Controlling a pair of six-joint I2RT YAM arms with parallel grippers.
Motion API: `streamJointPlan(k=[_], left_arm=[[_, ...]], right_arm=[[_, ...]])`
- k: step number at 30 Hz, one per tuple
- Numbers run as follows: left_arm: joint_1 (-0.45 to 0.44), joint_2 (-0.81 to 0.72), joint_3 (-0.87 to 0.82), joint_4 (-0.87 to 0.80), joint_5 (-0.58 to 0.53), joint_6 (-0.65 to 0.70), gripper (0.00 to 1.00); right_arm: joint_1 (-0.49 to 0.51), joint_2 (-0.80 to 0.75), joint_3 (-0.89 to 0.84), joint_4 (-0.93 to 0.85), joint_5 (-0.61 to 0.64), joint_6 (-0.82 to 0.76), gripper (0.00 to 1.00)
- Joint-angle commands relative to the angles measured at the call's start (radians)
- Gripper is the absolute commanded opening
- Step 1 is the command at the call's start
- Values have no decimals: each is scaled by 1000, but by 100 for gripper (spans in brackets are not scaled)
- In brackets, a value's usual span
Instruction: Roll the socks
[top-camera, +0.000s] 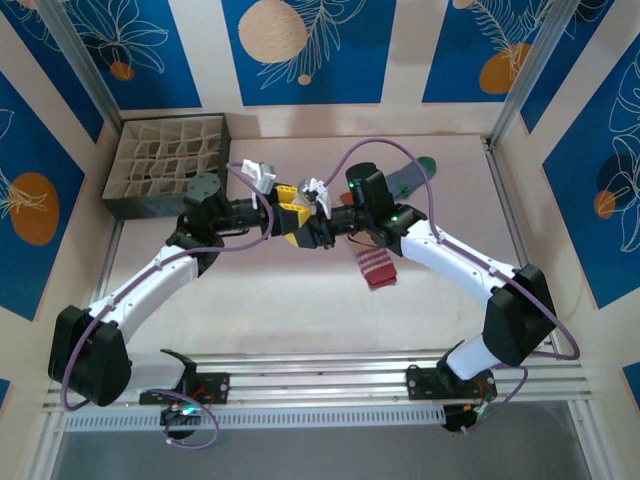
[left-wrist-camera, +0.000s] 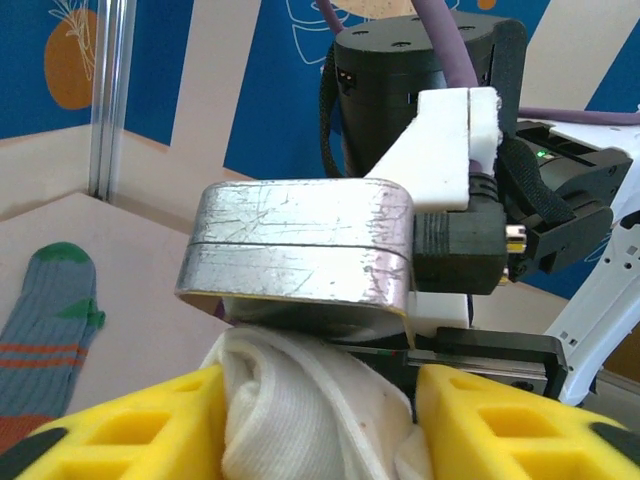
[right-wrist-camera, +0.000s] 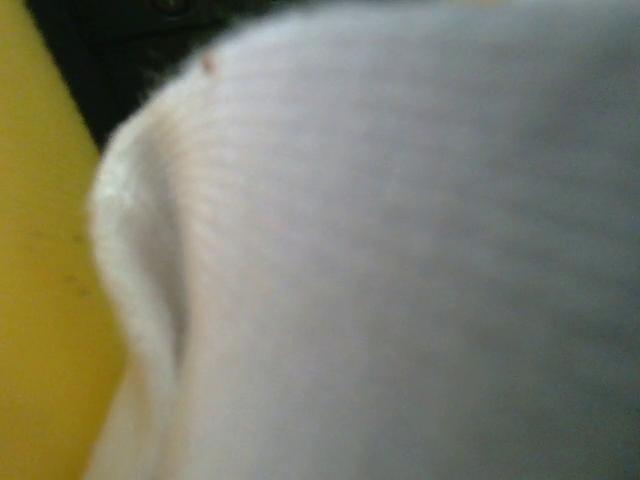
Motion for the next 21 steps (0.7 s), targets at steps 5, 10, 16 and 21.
streamJointPlan(k=[5, 10, 16, 21], left_arm=[[-4, 59, -34, 175, 80, -121, 22], [-4, 78, -32, 235, 97, -160, 4], [1, 68, -24, 177, 82, -118, 0], [51, 45, 8, 4, 3, -35, 0]], right_arm=[[17, -9, 22, 149, -33, 50, 1], [19, -6, 12, 181, -15, 59, 5], [16, -18, 4, 177, 45, 59, 49], [-5, -28, -8, 152, 83, 46, 63]])
